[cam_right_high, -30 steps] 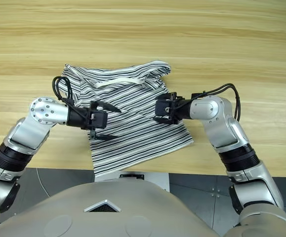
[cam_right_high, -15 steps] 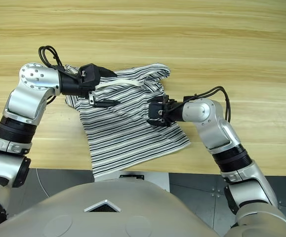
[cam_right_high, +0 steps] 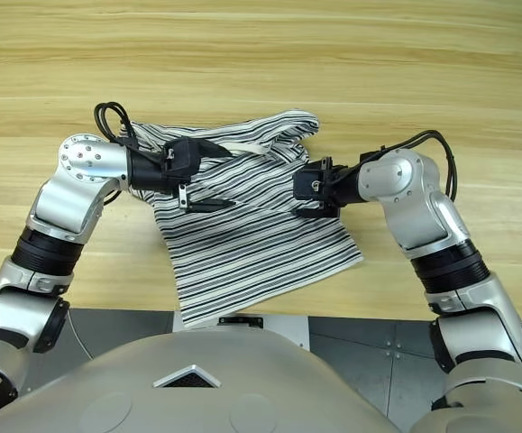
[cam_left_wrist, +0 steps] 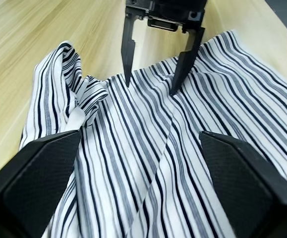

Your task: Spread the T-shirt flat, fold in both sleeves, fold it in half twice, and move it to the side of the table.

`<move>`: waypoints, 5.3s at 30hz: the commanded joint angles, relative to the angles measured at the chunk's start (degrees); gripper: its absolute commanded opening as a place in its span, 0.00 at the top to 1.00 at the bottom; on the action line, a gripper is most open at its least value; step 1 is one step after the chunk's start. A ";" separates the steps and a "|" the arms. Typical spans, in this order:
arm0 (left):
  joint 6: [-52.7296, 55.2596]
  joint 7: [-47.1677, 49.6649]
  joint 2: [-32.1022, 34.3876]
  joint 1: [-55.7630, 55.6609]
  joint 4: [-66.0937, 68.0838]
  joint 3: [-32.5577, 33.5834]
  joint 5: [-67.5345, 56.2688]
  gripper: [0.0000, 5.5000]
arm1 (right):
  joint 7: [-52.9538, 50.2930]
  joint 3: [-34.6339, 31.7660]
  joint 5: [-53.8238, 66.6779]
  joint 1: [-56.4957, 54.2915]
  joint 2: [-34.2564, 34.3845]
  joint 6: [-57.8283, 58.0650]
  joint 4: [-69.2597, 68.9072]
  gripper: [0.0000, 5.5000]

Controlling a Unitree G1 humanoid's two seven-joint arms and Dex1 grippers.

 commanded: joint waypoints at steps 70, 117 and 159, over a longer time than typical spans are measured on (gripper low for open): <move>-10.92 -0.87 -4.93 1.60 20.00 0.80 1.66 0.20 | -46.93 -4.63 -12.90 -33.35 34.78 -24.75 78.02 0.37; -22.01 4.02 -4.67 -12.65 51.78 13.71 1.44 0.20 | -31.09 0.06 -11.00 1.63 21.54 -19.48 26.05 0.37; -26.72 7.52 -9.41 -22.65 66.68 22.16 3.51 0.20 | -34.60 3.42 -10.51 3.21 21.91 -19.41 27.64 0.37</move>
